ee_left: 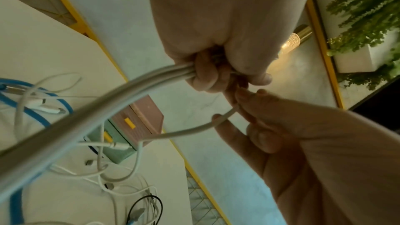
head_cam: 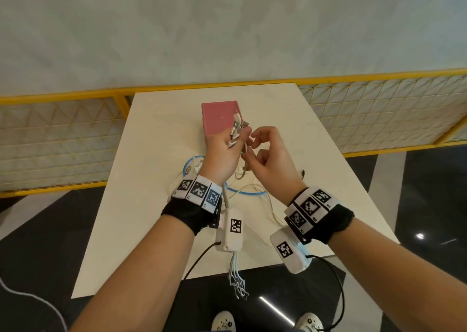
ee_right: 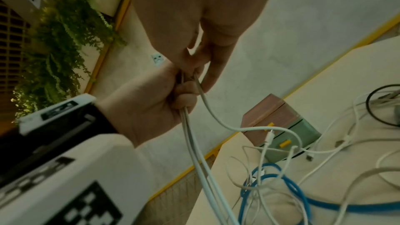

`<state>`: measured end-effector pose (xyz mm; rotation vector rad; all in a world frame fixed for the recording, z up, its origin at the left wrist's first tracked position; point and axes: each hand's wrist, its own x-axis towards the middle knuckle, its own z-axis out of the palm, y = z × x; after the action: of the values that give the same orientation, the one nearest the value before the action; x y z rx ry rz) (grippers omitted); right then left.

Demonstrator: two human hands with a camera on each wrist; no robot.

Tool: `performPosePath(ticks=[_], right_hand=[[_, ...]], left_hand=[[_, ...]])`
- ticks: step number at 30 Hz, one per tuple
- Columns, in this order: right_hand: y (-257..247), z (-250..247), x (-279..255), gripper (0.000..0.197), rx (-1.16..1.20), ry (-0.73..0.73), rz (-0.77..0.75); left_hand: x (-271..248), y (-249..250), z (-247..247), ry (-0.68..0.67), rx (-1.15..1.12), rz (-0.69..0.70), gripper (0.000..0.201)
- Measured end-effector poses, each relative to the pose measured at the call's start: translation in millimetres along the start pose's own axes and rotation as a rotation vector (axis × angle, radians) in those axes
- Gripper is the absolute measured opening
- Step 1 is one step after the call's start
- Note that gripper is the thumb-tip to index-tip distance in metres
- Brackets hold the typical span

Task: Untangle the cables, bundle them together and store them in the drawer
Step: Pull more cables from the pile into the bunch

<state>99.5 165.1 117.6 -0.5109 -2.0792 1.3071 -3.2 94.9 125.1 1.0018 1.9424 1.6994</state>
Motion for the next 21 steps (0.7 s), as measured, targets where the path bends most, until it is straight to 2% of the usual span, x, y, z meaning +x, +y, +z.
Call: performPosePath(ticks=[4,6,8,11,13,16,21], right_hand=[[-6.3,5.0,-4.9,0.019,-0.012,-0.131,0.138],[-5.1,7.1,-8.4,0.020,0.006,-0.178,0.144],[-3.5,7.2,-10.1,0.024,0.042,-0.203,0.131],[-4.5,7.2,-15.5,0.018,0.012,-0.254,0.132],[-7.0,8.4,-19.8,0.018,0.017,-0.264,0.134],[-12.4,6.7,-21.2,0.016,0.036,-0.275,0.148],[-18.3,0.6,-26.5,0.018,-0.004,-0.345,0.129]], left_hand=[[-8.8,7.0,-7.1,0.005,0.026,-0.017,0.038],[-13.2,7.1,-9.4,0.010,0.000,-0.028,0.041],[-17.2,5.8,-12.5,0.064,-0.103,-0.043,0.045],[-21.9,5.4,-15.6,0.185,-0.271,-0.107,0.062],[-27.2,6.4,-15.2,0.210,-0.296,-0.126,0.068],[-34.2,6.2,-11.6,0.175,-0.316,-0.094,0.060],[-43.4,7.6,-11.5,0.109,-0.342,-0.034,0.012]])
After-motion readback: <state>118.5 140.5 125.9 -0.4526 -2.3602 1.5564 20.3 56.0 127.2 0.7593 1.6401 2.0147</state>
